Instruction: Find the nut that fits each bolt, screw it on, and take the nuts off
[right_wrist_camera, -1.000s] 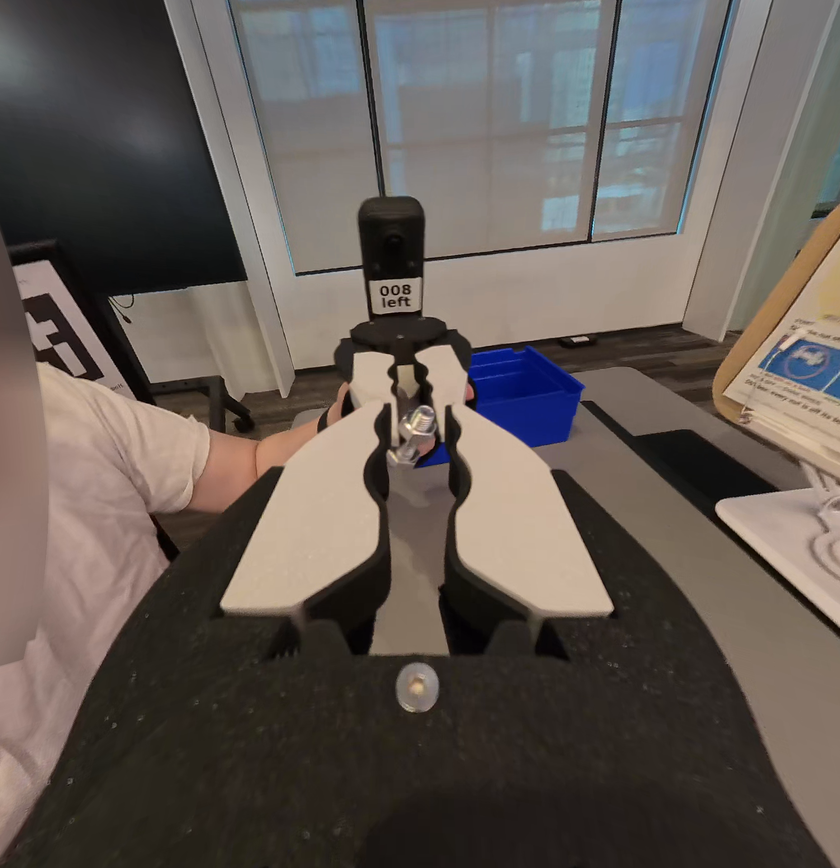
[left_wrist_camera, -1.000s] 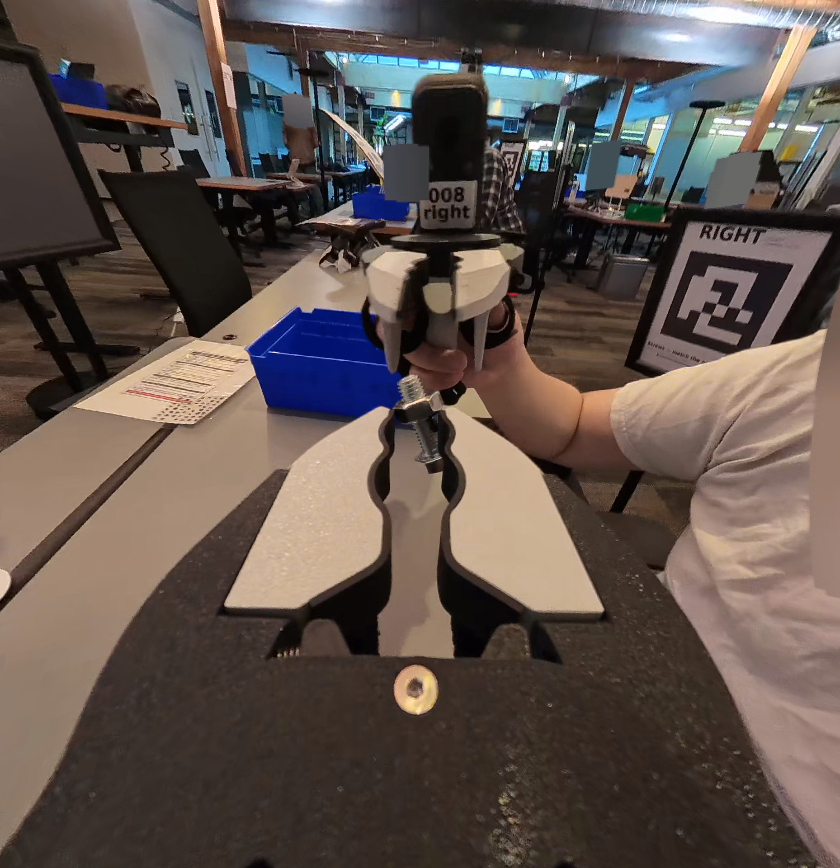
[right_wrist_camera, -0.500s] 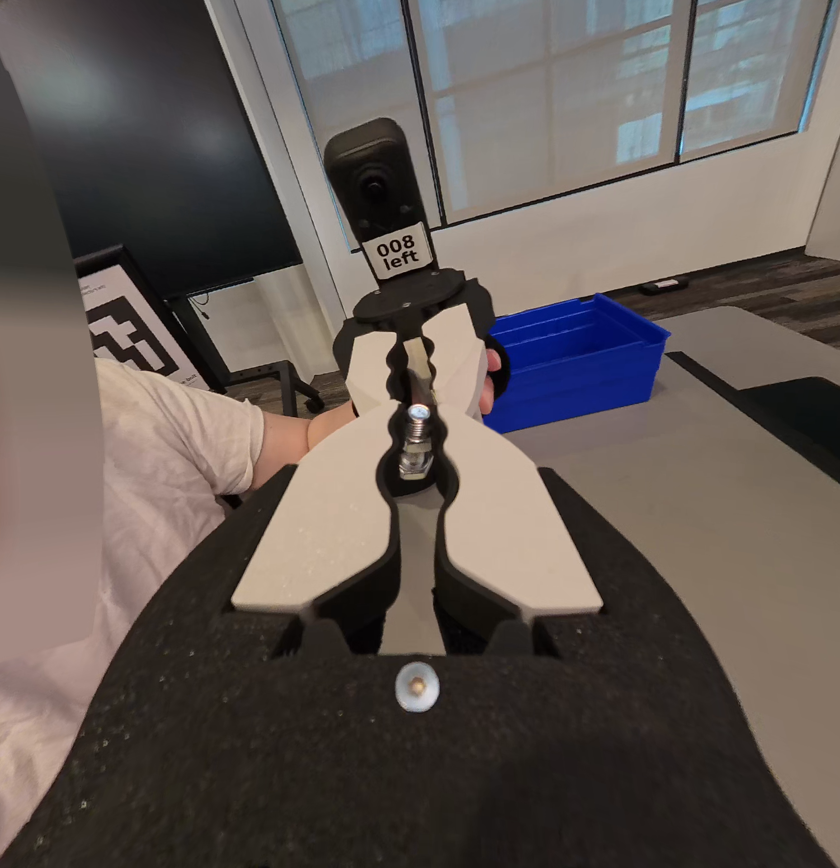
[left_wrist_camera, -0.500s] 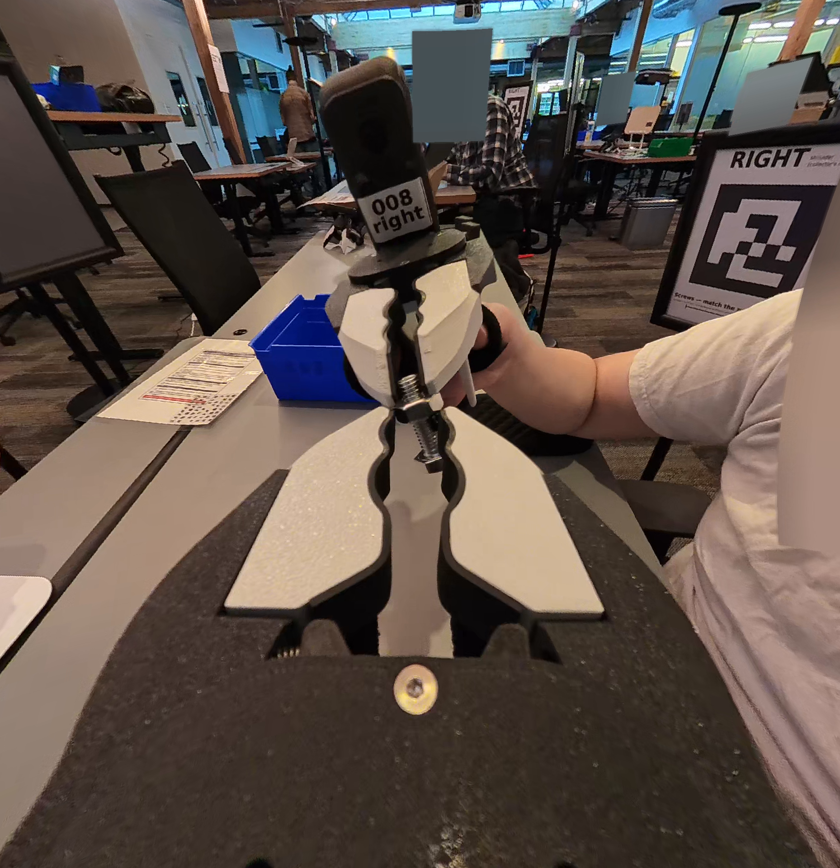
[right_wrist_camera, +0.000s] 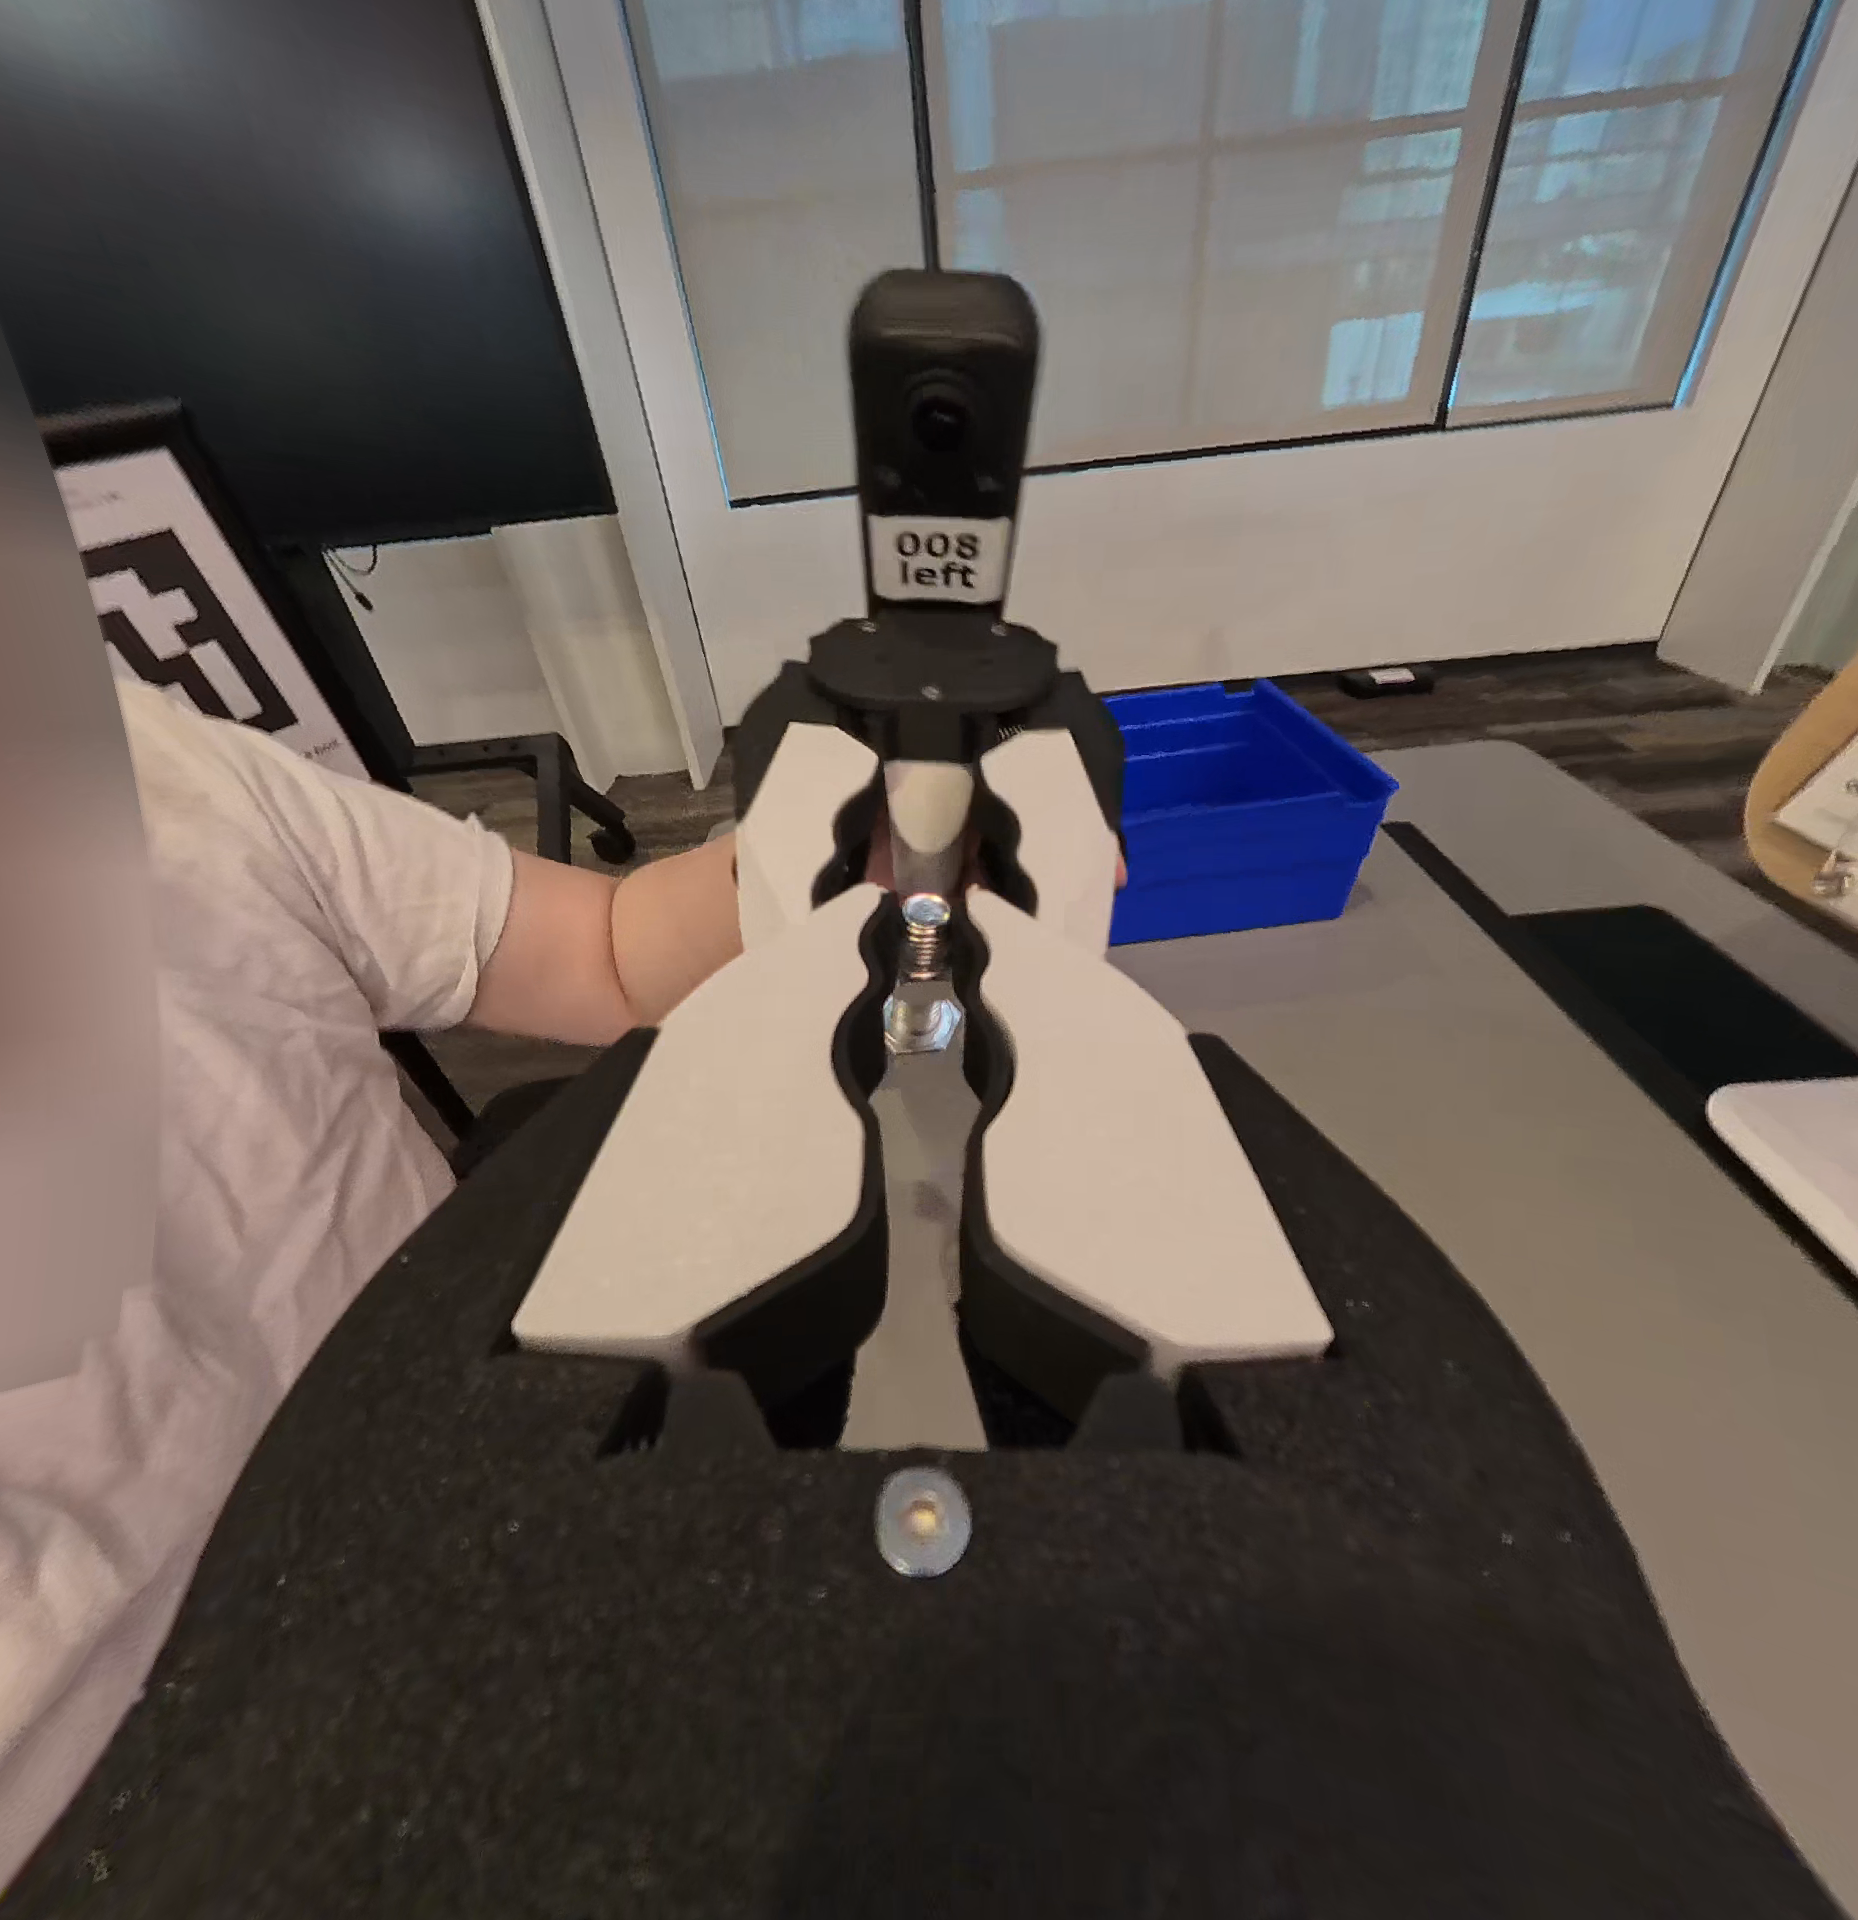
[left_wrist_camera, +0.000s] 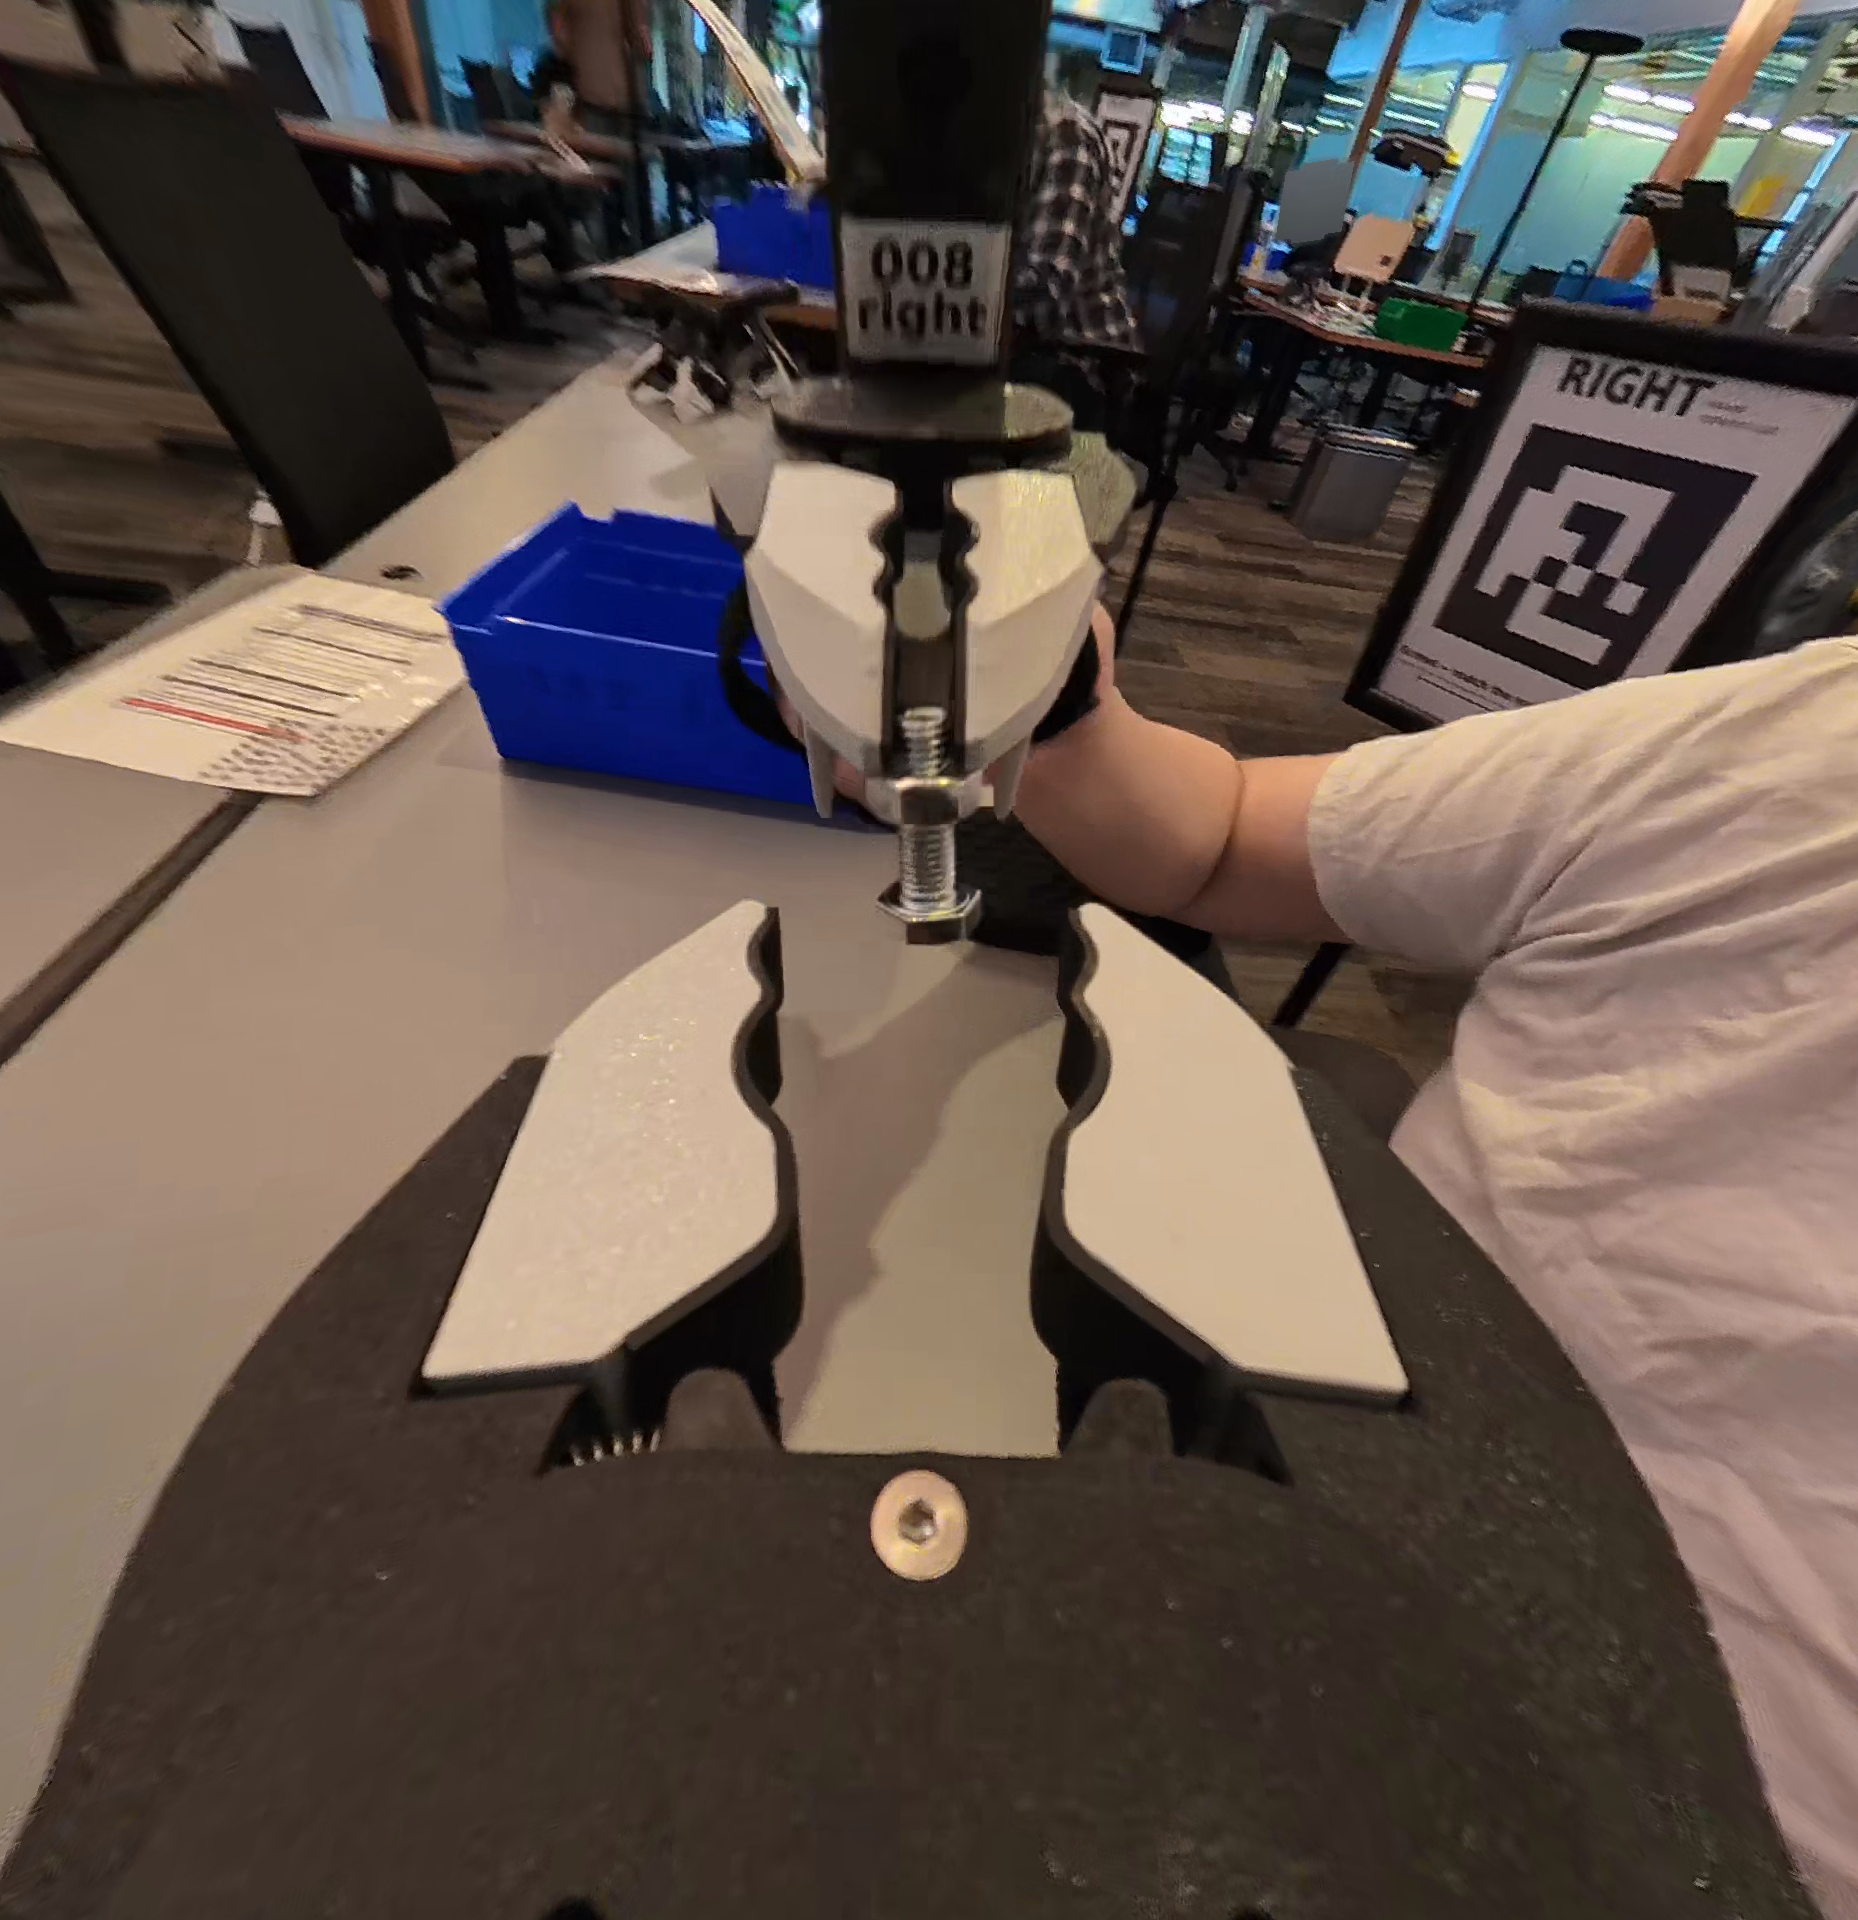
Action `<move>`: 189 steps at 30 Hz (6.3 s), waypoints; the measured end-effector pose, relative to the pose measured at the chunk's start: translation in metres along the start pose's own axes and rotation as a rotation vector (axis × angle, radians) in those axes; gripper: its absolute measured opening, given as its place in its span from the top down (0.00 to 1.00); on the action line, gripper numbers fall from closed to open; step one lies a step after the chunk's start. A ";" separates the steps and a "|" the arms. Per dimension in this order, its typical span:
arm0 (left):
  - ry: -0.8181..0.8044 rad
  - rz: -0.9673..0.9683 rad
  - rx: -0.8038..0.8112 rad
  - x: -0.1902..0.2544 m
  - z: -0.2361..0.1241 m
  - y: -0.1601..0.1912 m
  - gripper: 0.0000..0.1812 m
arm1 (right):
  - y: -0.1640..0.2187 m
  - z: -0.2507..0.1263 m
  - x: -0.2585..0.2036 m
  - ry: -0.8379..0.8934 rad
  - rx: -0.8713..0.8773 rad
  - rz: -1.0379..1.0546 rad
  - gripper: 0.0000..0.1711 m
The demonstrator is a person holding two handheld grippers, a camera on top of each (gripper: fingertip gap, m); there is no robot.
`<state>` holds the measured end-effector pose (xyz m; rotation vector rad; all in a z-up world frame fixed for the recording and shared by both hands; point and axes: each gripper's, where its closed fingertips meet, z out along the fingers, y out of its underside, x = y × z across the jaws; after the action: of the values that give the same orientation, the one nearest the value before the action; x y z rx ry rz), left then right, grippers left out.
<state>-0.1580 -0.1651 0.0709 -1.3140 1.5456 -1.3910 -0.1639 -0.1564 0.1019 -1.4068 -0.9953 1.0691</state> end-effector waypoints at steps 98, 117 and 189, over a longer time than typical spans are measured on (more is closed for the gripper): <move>-0.042 0.090 0.063 0.017 0.021 -0.009 0.92 | -0.016 -0.006 -0.015 -0.105 0.128 -0.001 0.82; -0.010 0.070 0.080 0.022 0.021 -0.012 0.92 | -0.014 -0.013 0.006 -0.018 0.132 0.009 0.86; 0.013 0.073 0.065 0.035 0.025 -0.013 0.92 | -0.020 -0.004 -0.027 -0.108 0.136 -0.068 0.81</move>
<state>-0.1405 -0.2047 0.0836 -1.2010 1.5286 -1.3948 -0.1673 -0.1813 0.1247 -1.2080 -1.0211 1.1504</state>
